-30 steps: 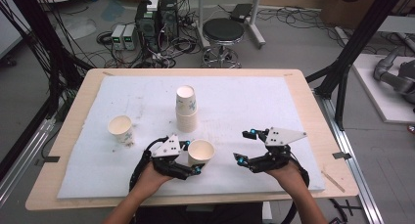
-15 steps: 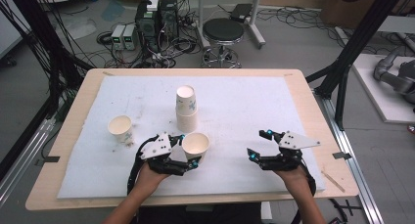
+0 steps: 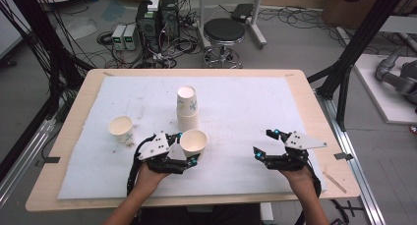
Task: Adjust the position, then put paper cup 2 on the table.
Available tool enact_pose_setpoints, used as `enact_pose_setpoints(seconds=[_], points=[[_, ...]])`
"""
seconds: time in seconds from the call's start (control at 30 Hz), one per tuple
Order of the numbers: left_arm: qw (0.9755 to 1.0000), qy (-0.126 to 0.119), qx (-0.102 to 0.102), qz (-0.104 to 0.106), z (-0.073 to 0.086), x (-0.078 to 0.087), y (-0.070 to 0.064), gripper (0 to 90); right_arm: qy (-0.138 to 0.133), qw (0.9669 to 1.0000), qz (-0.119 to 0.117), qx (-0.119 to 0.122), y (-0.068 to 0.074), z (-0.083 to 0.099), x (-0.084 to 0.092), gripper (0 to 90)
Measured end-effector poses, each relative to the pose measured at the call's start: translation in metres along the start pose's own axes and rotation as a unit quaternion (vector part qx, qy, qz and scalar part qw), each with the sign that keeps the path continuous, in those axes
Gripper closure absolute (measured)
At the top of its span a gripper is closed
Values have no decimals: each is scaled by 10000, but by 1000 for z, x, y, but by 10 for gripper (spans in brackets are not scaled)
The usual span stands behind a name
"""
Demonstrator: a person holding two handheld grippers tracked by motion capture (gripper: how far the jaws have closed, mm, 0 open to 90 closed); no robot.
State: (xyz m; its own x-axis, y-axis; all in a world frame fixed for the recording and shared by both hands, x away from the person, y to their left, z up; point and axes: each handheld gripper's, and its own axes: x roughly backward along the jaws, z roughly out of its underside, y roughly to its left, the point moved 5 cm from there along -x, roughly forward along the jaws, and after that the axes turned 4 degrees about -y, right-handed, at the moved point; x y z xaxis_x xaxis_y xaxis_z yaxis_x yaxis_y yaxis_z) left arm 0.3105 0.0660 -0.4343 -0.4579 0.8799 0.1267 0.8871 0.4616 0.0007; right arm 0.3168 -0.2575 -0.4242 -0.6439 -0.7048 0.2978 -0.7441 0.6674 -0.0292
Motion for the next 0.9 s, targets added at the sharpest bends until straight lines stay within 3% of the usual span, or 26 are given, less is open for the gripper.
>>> enact_pose_setpoints(seconds=[0.4,0.7,0.9], points=[[9999,-130,17,-34,-17,-11,4,291,-70,9999,141,-23,-4,-3,6,219],[9994,-317,113,-32,-29,-45,8,292,-109,9998,158,-1,-6,-4,10,219],[9997,-206,96,-45,-26,-70,8,293,-107,9998,158,-8,-7,-1,11,219]])
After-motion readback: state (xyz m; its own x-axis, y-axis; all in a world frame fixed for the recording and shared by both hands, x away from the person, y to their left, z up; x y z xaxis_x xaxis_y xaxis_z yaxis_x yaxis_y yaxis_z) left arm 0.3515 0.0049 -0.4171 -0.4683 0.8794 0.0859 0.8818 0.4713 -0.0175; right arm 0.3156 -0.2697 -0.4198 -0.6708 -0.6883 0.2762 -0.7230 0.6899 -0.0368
